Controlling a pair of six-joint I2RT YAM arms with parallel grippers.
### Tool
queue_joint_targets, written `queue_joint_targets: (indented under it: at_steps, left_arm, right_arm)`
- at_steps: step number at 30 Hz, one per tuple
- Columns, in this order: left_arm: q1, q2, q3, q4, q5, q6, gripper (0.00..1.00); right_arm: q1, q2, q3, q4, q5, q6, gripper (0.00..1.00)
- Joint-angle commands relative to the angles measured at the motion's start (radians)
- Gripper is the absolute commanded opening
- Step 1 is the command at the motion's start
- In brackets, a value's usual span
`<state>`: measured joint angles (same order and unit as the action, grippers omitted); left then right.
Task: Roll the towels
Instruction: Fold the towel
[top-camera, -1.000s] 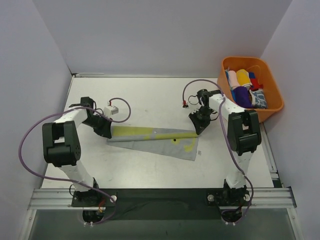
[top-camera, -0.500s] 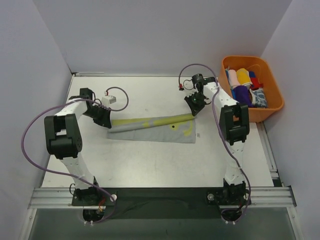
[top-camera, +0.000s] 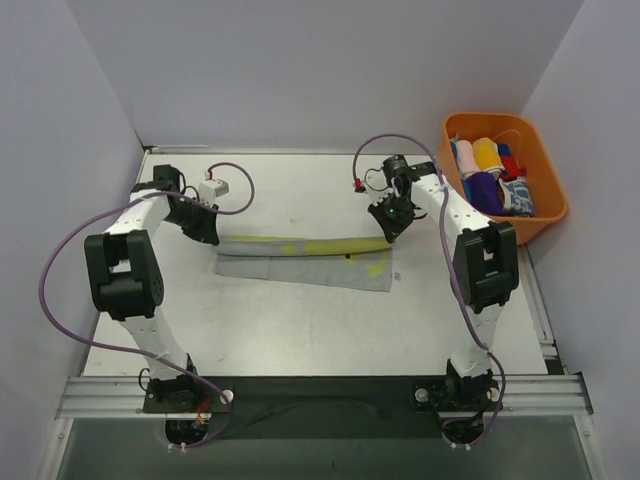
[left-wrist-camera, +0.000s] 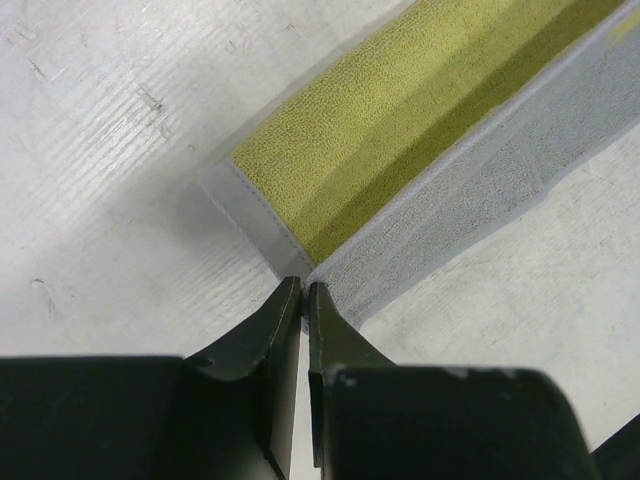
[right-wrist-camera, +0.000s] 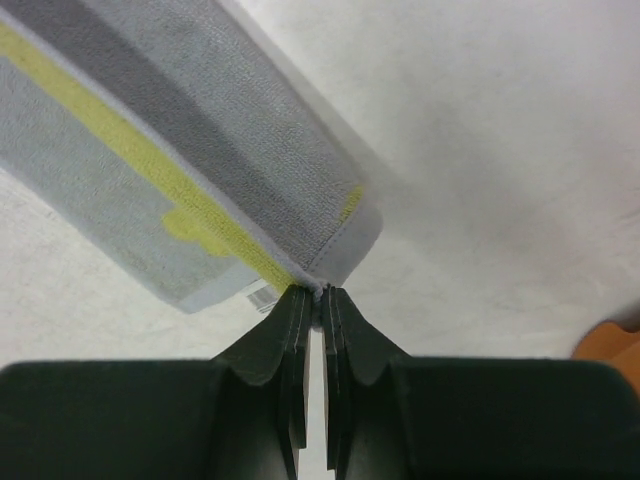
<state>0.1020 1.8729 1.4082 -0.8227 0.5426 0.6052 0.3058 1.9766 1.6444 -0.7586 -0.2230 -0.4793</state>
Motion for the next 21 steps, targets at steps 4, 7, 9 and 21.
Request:
queue_joint_targets:
  at_steps: [4,7,9,21]
  left_arm:
    - [0.01,0.052,0.069,-0.012,-0.041,0.021,0.0]
    - [-0.011,0.086,0.071,-0.004,-0.064,0.024,0.0]
    - [-0.018,0.1,0.071,0.003,-0.078,0.024,0.0]
    - [-0.021,0.111,0.115,0.008,-0.059,-0.024,0.0]
  right_arm:
    - [0.052,0.019,-0.13,-0.001,0.033,0.062,0.0]
    - [0.058,0.079,-0.129,0.025,0.051,0.088,0.0]
    - [0.059,0.097,-0.123,0.033,0.057,0.108,0.0]
    - [-0.007,0.197,0.11,0.035,0.16,0.061,0.0]
